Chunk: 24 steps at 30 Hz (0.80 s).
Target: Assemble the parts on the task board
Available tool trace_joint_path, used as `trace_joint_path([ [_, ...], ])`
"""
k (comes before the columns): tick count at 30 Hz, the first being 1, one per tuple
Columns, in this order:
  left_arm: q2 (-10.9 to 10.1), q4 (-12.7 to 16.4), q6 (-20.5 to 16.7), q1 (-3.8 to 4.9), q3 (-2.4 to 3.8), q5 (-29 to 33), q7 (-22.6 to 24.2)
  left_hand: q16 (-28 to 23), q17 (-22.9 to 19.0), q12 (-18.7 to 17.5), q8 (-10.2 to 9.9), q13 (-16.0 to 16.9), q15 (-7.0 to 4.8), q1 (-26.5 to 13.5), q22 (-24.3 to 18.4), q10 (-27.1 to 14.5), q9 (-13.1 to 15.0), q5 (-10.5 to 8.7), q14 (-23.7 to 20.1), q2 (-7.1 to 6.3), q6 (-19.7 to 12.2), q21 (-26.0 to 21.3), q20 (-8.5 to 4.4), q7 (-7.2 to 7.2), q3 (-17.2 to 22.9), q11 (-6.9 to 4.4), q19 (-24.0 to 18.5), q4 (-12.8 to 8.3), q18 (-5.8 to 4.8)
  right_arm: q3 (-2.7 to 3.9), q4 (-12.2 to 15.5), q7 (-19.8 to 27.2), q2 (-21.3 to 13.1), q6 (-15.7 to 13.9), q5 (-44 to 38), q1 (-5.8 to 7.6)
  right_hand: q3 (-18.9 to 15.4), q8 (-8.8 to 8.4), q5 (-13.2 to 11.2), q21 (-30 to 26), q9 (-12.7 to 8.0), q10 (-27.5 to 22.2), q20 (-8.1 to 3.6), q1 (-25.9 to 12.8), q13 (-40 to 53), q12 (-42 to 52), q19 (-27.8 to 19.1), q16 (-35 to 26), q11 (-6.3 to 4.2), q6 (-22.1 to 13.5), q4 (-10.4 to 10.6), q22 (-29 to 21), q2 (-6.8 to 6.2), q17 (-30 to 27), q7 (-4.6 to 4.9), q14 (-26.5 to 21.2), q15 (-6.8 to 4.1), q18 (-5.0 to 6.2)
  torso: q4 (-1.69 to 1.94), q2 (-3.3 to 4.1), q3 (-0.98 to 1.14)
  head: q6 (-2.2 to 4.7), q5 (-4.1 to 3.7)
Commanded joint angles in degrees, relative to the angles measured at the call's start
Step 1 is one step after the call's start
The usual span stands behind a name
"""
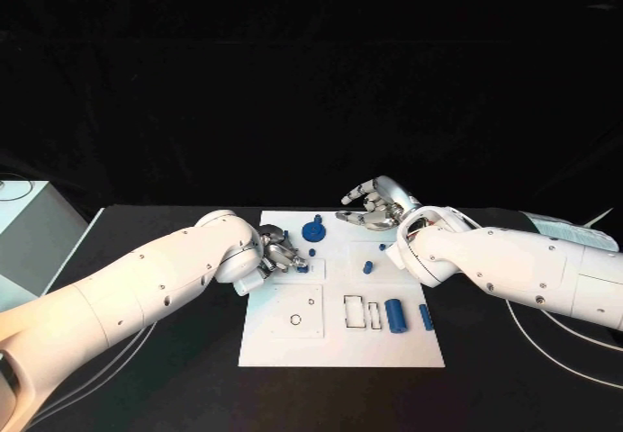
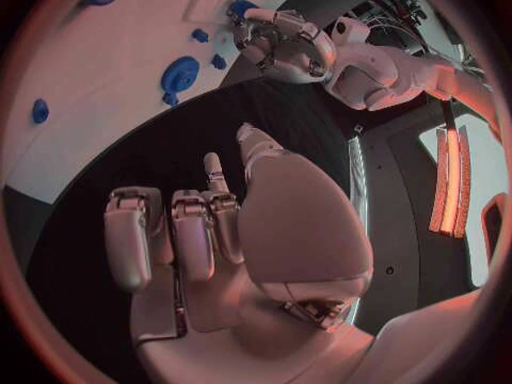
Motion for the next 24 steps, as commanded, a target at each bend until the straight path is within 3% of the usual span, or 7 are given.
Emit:
trace_joint_path([
  [1,-0.39,0.48,-1.81,0.02,0.06,0.57,0.73,0.25,15.09,0.36,0.19,0.19,-0.57,-1.14,0.13,0.47,11.31,2.15,5.93,-0.12,1.92,0.29,-0.47,-1.27,10.39,-0.18,0.28,-11.05,-0.46,0.03,-0.02,0.20,-0.06,0.76,-0.64,-0.05,0.31,0.38,0.37,-0.24,0.09,5.00,-0.03,-0.45,14.30,-0.06,3.83,0.25,-0.26,-0.32,0.17,10.69,-0.03,15.09,0.00,5.98,-0.08,-0.34,0.05,-0.01,0.02,-0.07,0.01],
  [3,-0.73,0.74,-2.14,0.04,0.07,0.41,0.64,0.25,15.09,0.59,0.22,0.64,-0.79,-2.16,0.34,0.98,11.89,4.82,5.93,-0.42,2.51,0.39,-0.70,-1.51,10.55,-0.41,0.46,-11.78,-0.51,0.02,-0.05,0.20,-0.08,0.77,-0.64,-0.05,0.31,0.38,0.37,-0.24,0.09,5.00,-0.03,-0.45,14.30,-0.06,3.83,0.25,-0.26,-0.32,0.17,10.69,-0.03,15.09,0.00,5.98,-0.08,-0.34,0.06,-0.02,0.02,-0.08,0.01],
  [8,-1.28,1.14,-2.49,0.13,0.10,-0.83,0.43,0.25,15.09,1.00,0.13,1.38,-1.08,-3.13,0.72,1.74,12.51,7.19,5.93,-0.74,3.25,0.52,-0.98,-1.80,10.56,-0.70,0.76,-12.62,-0.58,0.02,-0.19,0.17,-0.09,0.82,-0.64,-0.09,0.31,0.38,0.37,-0.24,0.09,5.00,-0.03,-0.45,14.30,-0.06,3.83,0.25,-0.26,-0.32,0.17,10.69,-0.03,15.09,0.00,5.98,-0.08,-0.34,0.09,-0.07,0.08,-0.24,0.13],
  [17,-1.21,1.22,-2.68,0.26,0.11,-4.54,0.06,0.25,15.09,1.28,-0.06,1.95,-1.38,-3.85,1.29,2.45,12.96,9.08,5.93,-1.08,4.02,0.73,-1.22,-2.11,10.55,-1.02,1.18,-13.26,-0.71,0.01,-0.37,0.10,-0.03,0.99,-0.64,-0.19,0.32,0.39,0.39,-0.28,0.10,5.01,-0.03,-0.51,14.31,-0.05,3.81,0.25,-0.26,-0.35,0.18,10.66,-0.04,15.09,0.01,5.98,-0.08,-0.33,-0.03,0.04,0.08,-0.28,0.35],
  [24,-0.26,1.08,-2.75,0.27,0.08,-6.50,-0.26,0.25,15.09,1.36,-0.10,2.12,-1.44,-3.95,1.57,2.62,13.06,9.52,5.93,-1.14,4.22,0.82,-1.27,-2.19,10.58,-1.08,1.36,-13.41,-0.76,0.01,-0.43,0.02,0.06,1.11,-0.64,-0.21,0.32,0.41,0.44,-0.24,0.12,5.04,-0.03,-0.62,14.33,-0.03,3.83,0.25,-0.26,-0.38,0.19,10.69,-0.03,15.09,0.01,5.98,-0.08,-0.34,-0.01,0.08,0.02,-0.38,0.47],
])
